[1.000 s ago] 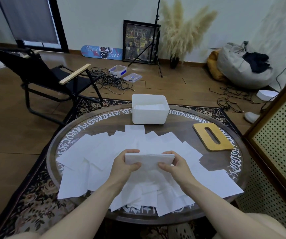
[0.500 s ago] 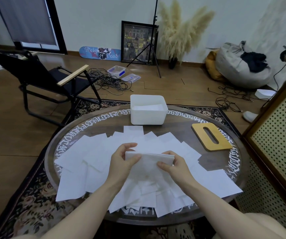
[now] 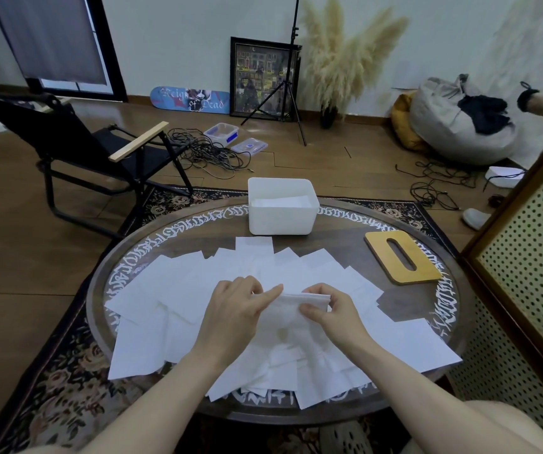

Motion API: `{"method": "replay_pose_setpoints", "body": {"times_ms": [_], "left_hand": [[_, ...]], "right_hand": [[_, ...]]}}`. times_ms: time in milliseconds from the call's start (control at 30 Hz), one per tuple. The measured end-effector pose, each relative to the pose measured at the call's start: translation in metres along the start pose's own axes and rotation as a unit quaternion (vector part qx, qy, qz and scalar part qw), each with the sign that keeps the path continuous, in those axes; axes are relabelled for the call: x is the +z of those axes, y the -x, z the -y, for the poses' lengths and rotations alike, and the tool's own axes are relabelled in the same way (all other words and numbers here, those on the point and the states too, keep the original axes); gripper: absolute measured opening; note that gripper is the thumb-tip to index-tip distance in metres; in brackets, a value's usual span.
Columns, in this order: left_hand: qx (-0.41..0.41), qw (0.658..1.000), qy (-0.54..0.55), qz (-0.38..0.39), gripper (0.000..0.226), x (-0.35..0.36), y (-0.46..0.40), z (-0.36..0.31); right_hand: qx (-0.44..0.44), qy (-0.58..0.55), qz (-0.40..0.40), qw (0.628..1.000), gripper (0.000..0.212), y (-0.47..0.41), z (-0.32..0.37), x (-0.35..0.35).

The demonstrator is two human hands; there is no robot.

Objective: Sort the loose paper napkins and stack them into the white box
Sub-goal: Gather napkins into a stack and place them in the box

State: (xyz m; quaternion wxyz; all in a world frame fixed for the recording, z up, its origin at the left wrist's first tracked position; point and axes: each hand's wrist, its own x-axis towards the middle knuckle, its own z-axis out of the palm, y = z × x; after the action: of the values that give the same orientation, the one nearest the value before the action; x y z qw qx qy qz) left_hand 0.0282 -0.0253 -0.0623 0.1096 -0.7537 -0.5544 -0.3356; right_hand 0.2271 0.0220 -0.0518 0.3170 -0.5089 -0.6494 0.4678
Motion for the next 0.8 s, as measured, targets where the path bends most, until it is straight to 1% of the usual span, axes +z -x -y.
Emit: {"method": "replay_pose_setpoints", "body": {"times_ms": [67,100,133,167,200,233,267,333,433,533,667,700,733,767,800], "left_hand": [[0.017,1.000,-0.003,-0.003,0.060,0.000,-0.001,-0.002],[0.017,1.000,-0.003,-0.005,0.061,-0.001,-0.001,-0.002],[0.012,1.000,0.000,-0.006,0.063,-0.001,-0.002,-0.002],[0.006,1.000,0.008,-0.009,0.064,-0.001,-0.002,-0.002],[0.001,1.000,0.017,-0.013,0.065,0.000,-0.002,-0.001],[-0.004,0.999,0.026,-0.019,0.065,0.000,-0.003,-0.001],[-0.009,0.999,0.032,-0.022,0.065,0.000,-0.004,-0.001],[-0.025,0.998,0.046,-0.023,0.064,0.000,-0.005,-0.001],[-0.055,0.996,0.071,-0.013,0.061,0.002,-0.004,0.001],[-0.072,0.994,0.088,0.003,0.060,0.004,-0.004,0.004],[-0.095,0.989,0.116,0.012,0.058,0.003,-0.005,0.005],[-0.096,0.988,0.118,0.013,0.057,0.003,-0.005,0.004],[-0.095,0.988,0.120,0.012,0.058,0.003,-0.005,0.004],[-0.094,0.988,0.122,0.010,0.058,0.004,-0.004,0.004],[-0.094,0.988,0.125,0.006,0.059,0.004,-0.005,0.003]], "right_hand": [[-0.031,0.027,-0.017,0.999,0.018,0.000,-0.001,0.001],[-0.064,0.073,-0.032,0.995,0.031,0.000,-0.002,0.001],[-0.117,0.144,-0.049,0.981,0.045,0.001,-0.003,0.001],[-0.186,0.229,-0.065,0.953,0.058,0.002,-0.004,0.001],[-0.250,0.312,-0.077,0.914,0.066,0.002,-0.005,0.001],[-0.291,0.372,-0.085,0.877,0.069,0.003,-0.006,0.001],[-0.313,0.409,-0.098,0.851,0.067,0.003,-0.007,0.002],[-0.333,0.448,-0.130,0.820,0.058,0.003,-0.009,0.004],[-0.358,0.480,-0.152,0.786,0.050,0.002,-0.007,0.003],[-0.361,0.494,-0.157,0.775,0.046,0.000,-0.009,-0.001],[-0.352,0.491,-0.173,0.778,0.028,-0.003,-0.011,-0.007],[-0.344,0.485,-0.173,0.785,0.027,-0.005,-0.013,-0.009],[-0.328,0.472,-0.170,0.800,0.027,-0.006,-0.013,-0.011],[-0.300,0.449,-0.164,0.826,0.029,-0.005,-0.011,-0.012],[-0.261,0.413,-0.150,0.860,0.031,-0.003,-0.008,-0.013]]}}
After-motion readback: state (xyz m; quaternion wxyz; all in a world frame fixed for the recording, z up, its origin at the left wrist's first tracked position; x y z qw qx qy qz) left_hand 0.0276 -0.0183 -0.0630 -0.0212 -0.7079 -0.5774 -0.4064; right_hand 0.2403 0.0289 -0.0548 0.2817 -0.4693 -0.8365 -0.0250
